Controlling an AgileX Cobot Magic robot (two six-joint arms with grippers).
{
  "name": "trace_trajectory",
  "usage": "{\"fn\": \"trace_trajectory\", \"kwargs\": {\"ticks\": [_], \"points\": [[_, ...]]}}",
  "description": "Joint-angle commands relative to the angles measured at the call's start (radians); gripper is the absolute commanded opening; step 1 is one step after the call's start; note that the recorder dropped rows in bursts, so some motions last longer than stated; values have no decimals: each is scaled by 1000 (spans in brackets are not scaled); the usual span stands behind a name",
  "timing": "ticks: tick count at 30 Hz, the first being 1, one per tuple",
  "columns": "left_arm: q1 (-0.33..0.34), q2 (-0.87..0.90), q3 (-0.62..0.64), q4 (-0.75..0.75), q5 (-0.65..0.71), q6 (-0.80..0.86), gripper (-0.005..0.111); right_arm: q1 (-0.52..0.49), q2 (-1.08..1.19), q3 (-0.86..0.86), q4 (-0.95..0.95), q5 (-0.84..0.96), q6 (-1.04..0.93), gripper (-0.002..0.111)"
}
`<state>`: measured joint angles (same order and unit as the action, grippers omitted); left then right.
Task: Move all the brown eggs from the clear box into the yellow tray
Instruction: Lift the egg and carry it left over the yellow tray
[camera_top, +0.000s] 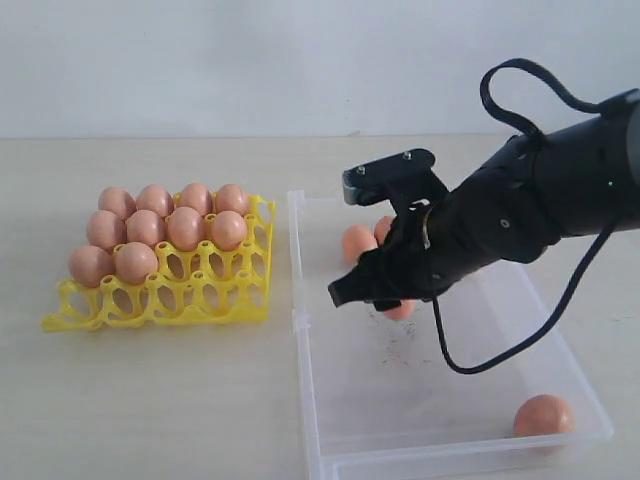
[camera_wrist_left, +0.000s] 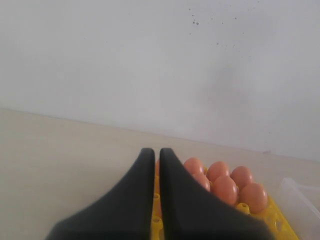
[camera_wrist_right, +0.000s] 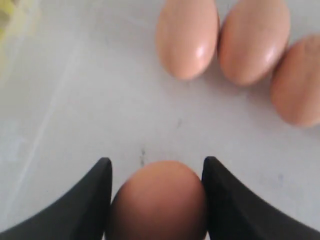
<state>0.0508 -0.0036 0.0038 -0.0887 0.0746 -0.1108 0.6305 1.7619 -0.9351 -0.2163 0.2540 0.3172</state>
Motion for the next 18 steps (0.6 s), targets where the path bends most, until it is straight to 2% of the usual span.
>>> {"fn": "trace_trajectory", "kwargs": {"ticks": [1,9,15,18], "points": [[-6,4,-4,-1,-6,-1,4,-4,-24,5,-40,-161,-4,0],[-6,4,-4,-1,-6,-1,4,-4,-27,5,-42,-469,-45,0],[-6,4,-4,-1,-6,-1,4,-4,-10,5,-52,-798,-57,0],[-6,4,-4,-1,-6,-1,4,-4,32,5,-123,-952,-64,0]]}}
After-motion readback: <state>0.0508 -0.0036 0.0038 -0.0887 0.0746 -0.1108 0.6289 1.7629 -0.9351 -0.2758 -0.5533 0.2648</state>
